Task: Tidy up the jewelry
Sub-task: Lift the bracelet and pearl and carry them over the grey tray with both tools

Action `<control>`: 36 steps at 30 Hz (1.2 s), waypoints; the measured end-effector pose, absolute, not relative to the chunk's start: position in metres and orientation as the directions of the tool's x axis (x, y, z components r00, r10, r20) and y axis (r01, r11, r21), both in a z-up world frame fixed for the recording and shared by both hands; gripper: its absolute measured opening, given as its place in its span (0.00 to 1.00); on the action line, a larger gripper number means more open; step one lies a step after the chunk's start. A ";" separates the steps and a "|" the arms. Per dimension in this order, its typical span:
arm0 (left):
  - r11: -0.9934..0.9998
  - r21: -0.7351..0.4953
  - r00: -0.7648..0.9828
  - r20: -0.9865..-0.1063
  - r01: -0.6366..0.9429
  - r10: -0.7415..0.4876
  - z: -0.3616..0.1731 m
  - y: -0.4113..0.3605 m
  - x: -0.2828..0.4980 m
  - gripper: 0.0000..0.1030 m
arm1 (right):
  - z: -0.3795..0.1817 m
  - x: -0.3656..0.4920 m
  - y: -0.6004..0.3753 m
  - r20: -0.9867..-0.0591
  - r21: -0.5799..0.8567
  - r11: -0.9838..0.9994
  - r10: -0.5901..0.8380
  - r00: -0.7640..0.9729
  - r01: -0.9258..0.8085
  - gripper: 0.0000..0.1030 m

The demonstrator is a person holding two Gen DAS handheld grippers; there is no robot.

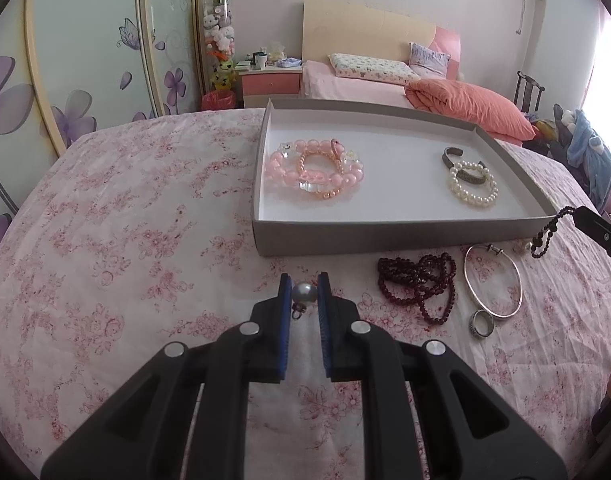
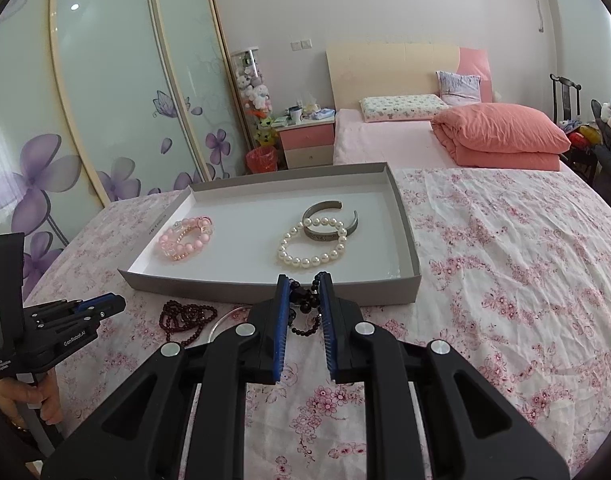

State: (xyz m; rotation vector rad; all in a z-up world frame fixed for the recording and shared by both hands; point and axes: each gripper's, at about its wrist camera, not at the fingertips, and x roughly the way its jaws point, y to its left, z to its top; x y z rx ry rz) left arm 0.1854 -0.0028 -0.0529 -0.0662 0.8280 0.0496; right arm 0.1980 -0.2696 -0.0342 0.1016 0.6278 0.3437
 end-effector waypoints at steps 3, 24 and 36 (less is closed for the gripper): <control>0.997 -0.041 0.694 -0.720 -0.072 0.021 -0.045 -0.003 0.182 0.13 | -0.029 0.194 -0.268 -0.544 0.191 0.939 0.345 0.765 -0.287 0.16; 0.997 -0.002 0.835 -0.547 -0.071 0.059 0.008 -0.021 0.155 0.13 | 0.002 0.160 -0.250 -0.388 0.093 0.949 0.312 0.867 -0.300 0.12; 0.998 -0.009 0.842 -0.537 -0.065 0.049 0.012 -0.027 0.155 0.13 | 0.000 0.155 -0.250 -0.374 0.074 0.954 0.296 0.879 -0.289 0.12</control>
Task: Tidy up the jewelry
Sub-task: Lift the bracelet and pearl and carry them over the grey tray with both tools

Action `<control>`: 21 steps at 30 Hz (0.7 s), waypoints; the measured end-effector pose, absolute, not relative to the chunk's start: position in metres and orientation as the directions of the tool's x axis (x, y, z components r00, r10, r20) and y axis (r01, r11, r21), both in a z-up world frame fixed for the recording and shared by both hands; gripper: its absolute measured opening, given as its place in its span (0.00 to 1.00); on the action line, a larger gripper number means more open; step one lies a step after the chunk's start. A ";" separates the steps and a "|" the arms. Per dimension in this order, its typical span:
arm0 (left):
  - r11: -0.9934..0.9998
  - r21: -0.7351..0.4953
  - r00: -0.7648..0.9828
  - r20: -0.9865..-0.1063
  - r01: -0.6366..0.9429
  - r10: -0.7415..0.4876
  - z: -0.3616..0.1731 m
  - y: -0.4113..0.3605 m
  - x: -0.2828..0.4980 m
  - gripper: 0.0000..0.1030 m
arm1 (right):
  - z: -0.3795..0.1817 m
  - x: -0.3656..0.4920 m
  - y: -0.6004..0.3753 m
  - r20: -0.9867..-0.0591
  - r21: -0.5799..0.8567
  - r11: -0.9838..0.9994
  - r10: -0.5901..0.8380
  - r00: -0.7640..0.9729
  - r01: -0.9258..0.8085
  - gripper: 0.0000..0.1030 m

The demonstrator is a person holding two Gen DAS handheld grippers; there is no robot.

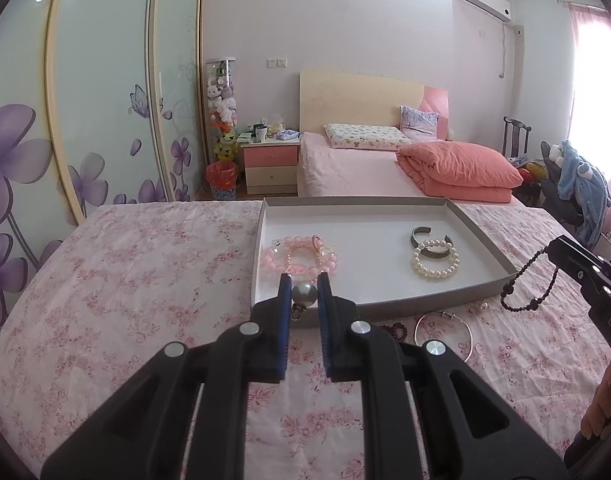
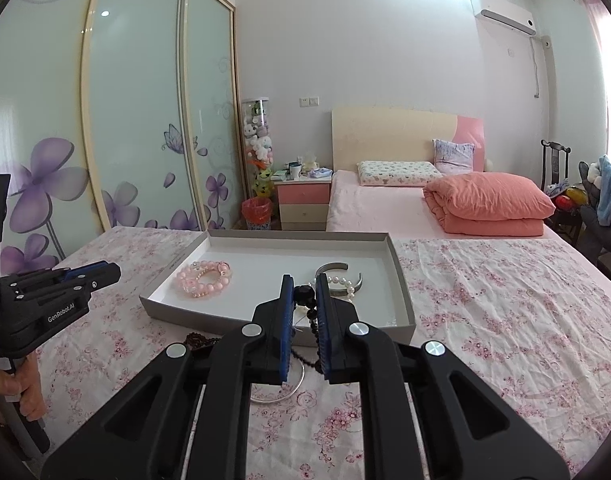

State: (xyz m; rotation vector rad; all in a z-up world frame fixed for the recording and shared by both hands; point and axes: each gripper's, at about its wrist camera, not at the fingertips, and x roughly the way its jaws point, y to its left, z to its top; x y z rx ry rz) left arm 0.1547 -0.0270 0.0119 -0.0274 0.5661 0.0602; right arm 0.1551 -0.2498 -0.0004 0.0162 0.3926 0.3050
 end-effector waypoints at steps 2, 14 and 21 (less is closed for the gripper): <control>0.998 -0.009 0.844 -0.534 -0.064 0.049 0.012 -0.027 0.155 0.13 | 0.002 0.153 -0.250 -0.365 0.075 0.955 0.295 0.883 -0.288 0.12; 0.998 0.007 0.864 -0.501 -0.061 0.057 0.024 -0.036 0.156 0.13 | 0.015 0.152 -0.243 -0.319 0.061 0.957 0.289 0.903 -0.285 0.12; 0.997 0.024 0.865 -0.498 -0.066 0.070 0.024 -0.038 0.158 0.13 | 0.016 0.154 -0.243 -0.313 0.062 0.957 0.289 0.905 -0.284 0.12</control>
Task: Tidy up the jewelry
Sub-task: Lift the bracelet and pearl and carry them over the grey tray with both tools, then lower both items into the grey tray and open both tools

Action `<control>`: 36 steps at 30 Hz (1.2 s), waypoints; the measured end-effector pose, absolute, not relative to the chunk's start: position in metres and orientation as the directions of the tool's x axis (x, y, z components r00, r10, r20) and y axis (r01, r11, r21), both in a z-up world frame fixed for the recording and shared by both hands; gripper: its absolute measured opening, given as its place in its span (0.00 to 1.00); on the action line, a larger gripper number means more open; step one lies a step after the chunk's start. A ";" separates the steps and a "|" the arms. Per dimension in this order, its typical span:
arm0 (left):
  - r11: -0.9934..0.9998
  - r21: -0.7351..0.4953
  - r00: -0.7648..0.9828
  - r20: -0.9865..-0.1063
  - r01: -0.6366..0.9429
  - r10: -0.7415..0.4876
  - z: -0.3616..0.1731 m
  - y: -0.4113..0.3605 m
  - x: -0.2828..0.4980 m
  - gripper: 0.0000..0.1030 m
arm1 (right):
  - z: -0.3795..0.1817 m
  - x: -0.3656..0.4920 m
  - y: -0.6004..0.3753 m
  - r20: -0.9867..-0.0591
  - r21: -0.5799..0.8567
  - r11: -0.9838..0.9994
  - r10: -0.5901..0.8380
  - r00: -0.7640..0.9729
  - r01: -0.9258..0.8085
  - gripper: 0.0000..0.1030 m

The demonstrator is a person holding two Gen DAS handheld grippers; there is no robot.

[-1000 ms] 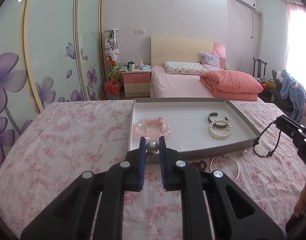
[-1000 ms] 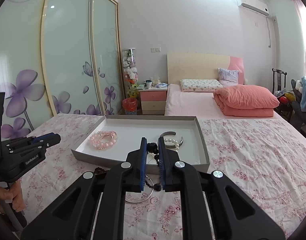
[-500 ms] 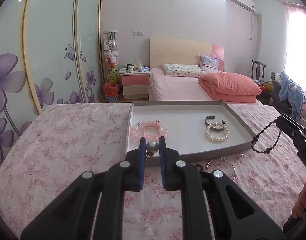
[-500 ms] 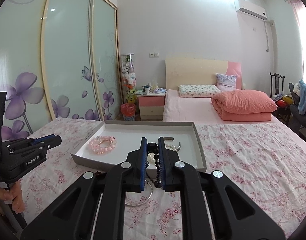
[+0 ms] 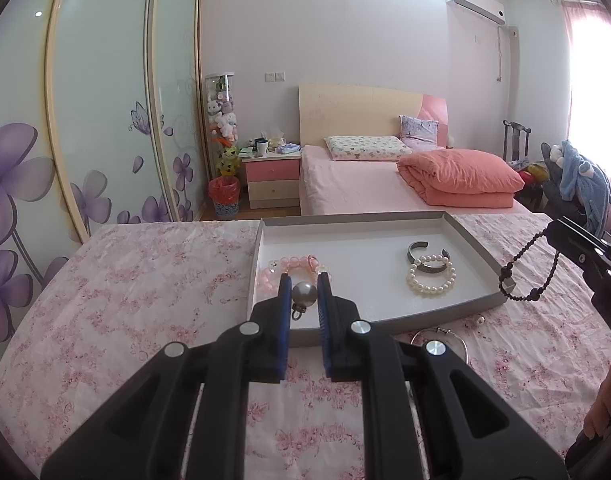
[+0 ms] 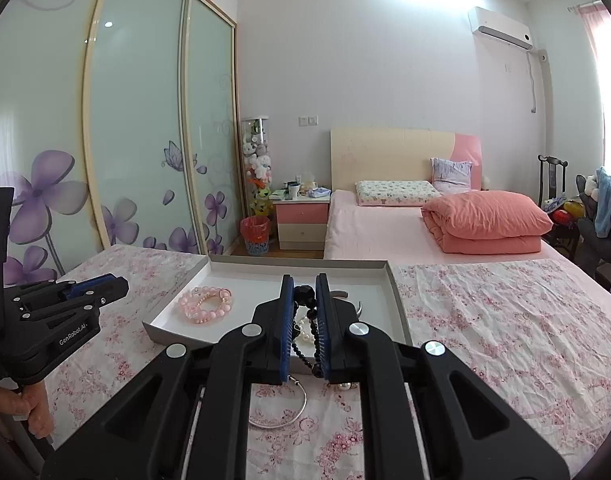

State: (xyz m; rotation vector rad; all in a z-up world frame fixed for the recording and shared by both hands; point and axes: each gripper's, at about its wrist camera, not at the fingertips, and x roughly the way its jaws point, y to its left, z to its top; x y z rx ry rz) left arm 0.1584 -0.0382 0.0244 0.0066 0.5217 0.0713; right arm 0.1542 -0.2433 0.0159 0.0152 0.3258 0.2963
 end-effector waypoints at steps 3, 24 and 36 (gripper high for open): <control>0.998 0.024 0.864 -0.499 -0.065 0.068 0.024 -0.038 0.159 0.13 | 0.016 0.155 -0.243 -0.315 0.064 0.956 0.290 0.904 -0.285 0.12; 0.999 -0.013 0.824 -0.566 -0.037 0.023 0.007 -0.036 0.265 0.13 | 0.002 0.260 -0.237 -0.425 0.148 0.948 0.318 0.848 -0.282 0.12; 0.998 -0.058 0.781 -0.624 -0.020 -0.020 -0.022 -0.037 0.312 0.17 | -0.021 0.298 -0.232 -0.495 0.202 0.939 0.342 0.799 -0.277 0.22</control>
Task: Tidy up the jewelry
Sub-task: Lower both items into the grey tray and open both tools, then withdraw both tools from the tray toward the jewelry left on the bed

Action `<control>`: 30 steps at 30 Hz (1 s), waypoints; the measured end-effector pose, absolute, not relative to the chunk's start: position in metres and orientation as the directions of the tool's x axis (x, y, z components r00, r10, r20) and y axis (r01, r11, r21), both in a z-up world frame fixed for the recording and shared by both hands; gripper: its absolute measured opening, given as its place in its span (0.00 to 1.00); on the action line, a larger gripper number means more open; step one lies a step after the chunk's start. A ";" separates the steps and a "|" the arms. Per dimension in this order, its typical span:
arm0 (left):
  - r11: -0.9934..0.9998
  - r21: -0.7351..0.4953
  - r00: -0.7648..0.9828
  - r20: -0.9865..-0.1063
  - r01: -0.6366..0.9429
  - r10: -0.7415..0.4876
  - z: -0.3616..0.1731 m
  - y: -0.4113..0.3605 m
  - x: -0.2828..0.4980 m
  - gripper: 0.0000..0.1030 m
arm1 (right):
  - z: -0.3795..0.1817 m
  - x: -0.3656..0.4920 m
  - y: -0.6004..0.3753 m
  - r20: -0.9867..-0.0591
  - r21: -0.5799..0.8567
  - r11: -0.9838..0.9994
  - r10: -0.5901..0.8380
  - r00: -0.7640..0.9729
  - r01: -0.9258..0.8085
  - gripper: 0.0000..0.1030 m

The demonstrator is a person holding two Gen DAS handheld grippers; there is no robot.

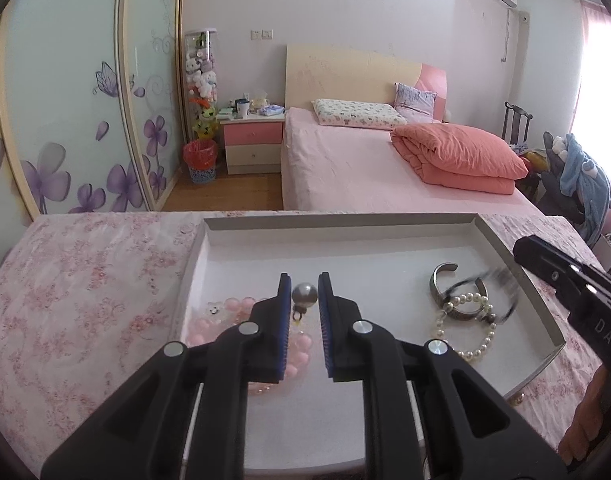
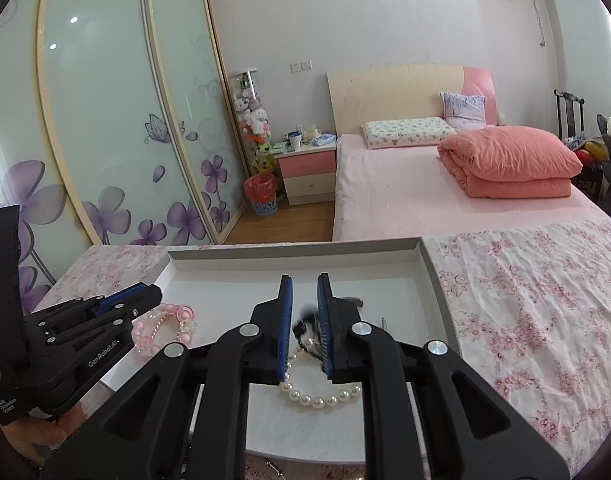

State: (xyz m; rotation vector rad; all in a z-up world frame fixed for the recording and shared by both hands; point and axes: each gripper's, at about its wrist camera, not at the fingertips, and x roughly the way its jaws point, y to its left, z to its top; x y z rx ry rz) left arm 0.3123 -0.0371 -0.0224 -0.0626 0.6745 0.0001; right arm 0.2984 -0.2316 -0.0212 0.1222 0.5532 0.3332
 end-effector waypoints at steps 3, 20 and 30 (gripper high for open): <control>0.997 -0.071 0.775 -0.631 -0.019 -0.031 -0.025 -0.035 0.313 0.22 | -0.021 0.293 -0.236 -0.489 0.194 0.944 0.328 0.808 -0.266 0.34; 0.997 -0.071 0.789 -0.614 -0.040 -0.012 -0.010 -0.015 0.261 0.28 | -0.022 0.258 -0.262 -0.512 0.200 0.952 0.304 0.803 -0.232 0.34; 0.996 -0.085 0.773 -0.633 -0.028 -0.032 -0.020 -0.010 0.214 0.30 | -0.044 0.221 -0.266 -0.582 0.196 0.949 0.315 0.750 -0.246 0.34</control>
